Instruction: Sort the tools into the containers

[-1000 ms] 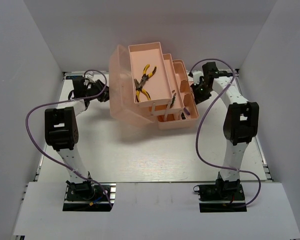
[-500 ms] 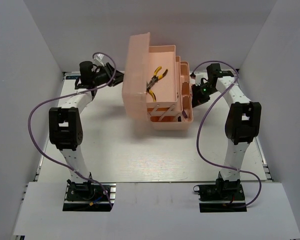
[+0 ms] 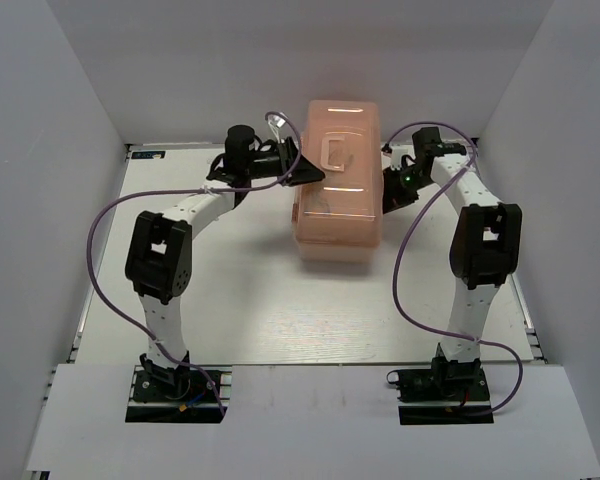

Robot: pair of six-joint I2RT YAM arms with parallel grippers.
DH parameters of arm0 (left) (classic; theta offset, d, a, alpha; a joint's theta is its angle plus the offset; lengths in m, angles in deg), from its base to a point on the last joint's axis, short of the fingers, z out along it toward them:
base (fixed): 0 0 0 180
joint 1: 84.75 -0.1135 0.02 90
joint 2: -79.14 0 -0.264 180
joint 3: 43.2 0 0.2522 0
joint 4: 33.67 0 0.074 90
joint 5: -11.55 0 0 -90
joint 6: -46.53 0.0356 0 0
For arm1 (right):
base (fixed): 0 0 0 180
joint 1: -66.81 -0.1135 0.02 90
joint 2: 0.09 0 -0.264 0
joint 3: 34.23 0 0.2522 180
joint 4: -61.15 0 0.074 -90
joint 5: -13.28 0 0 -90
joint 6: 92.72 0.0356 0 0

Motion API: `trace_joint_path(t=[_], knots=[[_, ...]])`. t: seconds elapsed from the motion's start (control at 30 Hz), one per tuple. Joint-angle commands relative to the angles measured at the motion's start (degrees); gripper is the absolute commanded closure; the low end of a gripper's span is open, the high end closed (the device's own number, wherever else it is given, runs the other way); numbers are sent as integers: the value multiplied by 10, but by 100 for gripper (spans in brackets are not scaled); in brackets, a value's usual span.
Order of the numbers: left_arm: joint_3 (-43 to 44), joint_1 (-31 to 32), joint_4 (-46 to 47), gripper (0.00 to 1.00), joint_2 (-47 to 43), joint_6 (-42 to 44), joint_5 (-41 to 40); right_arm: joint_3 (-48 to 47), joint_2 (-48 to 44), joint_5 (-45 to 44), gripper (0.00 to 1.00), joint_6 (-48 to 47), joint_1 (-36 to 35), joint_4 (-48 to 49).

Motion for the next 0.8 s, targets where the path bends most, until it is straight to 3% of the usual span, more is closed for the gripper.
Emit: trace_joint_path(t=[0.0, 0.07, 0.2, 0.23, 0.27, 0.33, 0.37, 0.4, 0.5, 0.57, 0.63, 0.77], knots=[[-12, -2, -57, 60, 20, 15, 10, 17, -38, -20, 93, 44, -11, 49], [3, -2, -57, 60, 14, 15, 5, 39, -61, -108, 92, 59, -4, 67], [37, -14, -72, 57, -7, 21, -6, 64, -92, -183, 65, 63, 8, 93], [50, -20, -92, 55, -16, 38, -22, 74, -105, -185, 50, 57, 10, 99], [56, -20, -110, 54, -29, 53, -36, 75, -106, -187, 46, 55, 14, 98], [81, -26, -172, 45, -65, 99, -105, 75, -119, -183, 42, 51, 19, 109], [89, -32, -257, 43, -75, 155, -139, 79, -122, -170, 42, 47, 22, 121], [90, -32, -290, 42, -88, 178, -205, 81, -125, -167, 42, 45, 23, 129], [50, -32, -354, 40, -131, 224, -289, 69, -131, -139, 42, 34, 26, 136], [5, -32, -371, 40, -143, 240, -306, 63, -129, -112, 42, 29, 26, 145], [-23, -21, -379, 46, -148, 257, -332, 62, -126, -104, 42, 29, 25, 157], [-63, 1, -349, 57, -133, 257, -290, -5, -70, -88, 42, 17, 12, 157]])
